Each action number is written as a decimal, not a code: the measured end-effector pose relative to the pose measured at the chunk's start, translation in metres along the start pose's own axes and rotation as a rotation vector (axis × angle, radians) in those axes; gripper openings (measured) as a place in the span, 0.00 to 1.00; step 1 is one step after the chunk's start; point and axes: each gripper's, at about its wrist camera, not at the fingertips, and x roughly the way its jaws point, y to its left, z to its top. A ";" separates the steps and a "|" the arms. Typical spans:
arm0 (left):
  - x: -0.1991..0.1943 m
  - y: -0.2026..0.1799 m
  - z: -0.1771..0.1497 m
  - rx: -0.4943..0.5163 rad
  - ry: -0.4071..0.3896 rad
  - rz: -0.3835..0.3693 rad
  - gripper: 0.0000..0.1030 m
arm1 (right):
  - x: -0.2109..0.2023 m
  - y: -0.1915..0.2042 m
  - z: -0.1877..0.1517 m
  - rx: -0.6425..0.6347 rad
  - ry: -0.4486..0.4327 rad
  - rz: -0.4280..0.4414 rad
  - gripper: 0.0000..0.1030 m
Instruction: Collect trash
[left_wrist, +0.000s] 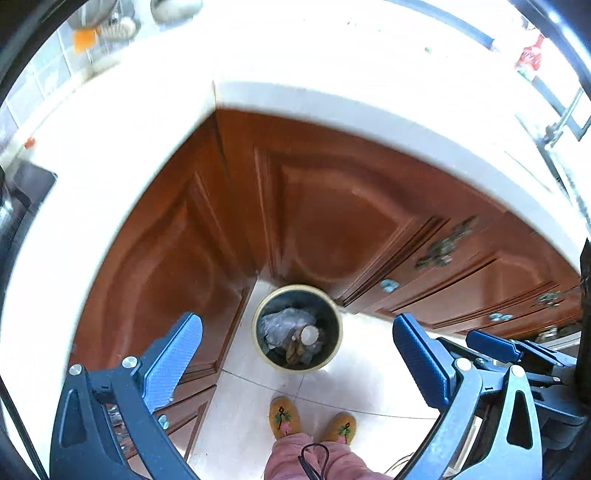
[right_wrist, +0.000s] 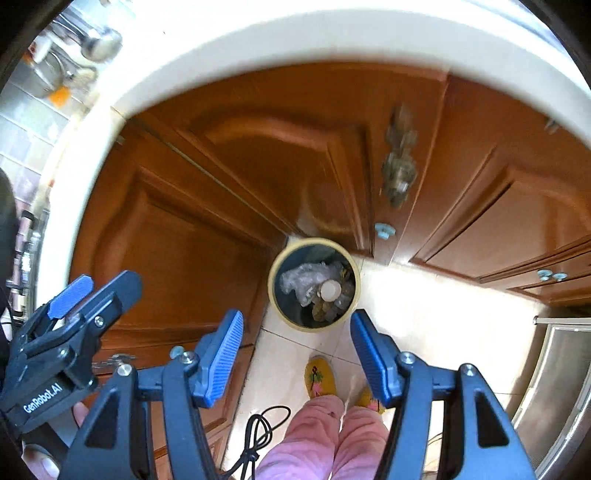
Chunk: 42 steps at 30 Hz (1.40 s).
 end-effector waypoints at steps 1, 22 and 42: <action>-0.009 -0.003 0.002 0.003 -0.010 -0.002 0.99 | -0.012 0.002 0.002 -0.001 -0.015 0.000 0.59; -0.206 -0.043 0.079 0.064 -0.313 0.036 0.99 | -0.234 0.044 0.035 -0.004 -0.423 0.013 0.71; -0.238 -0.058 0.109 0.080 -0.406 -0.004 0.99 | -0.285 0.059 0.032 -0.008 -0.633 -0.170 0.73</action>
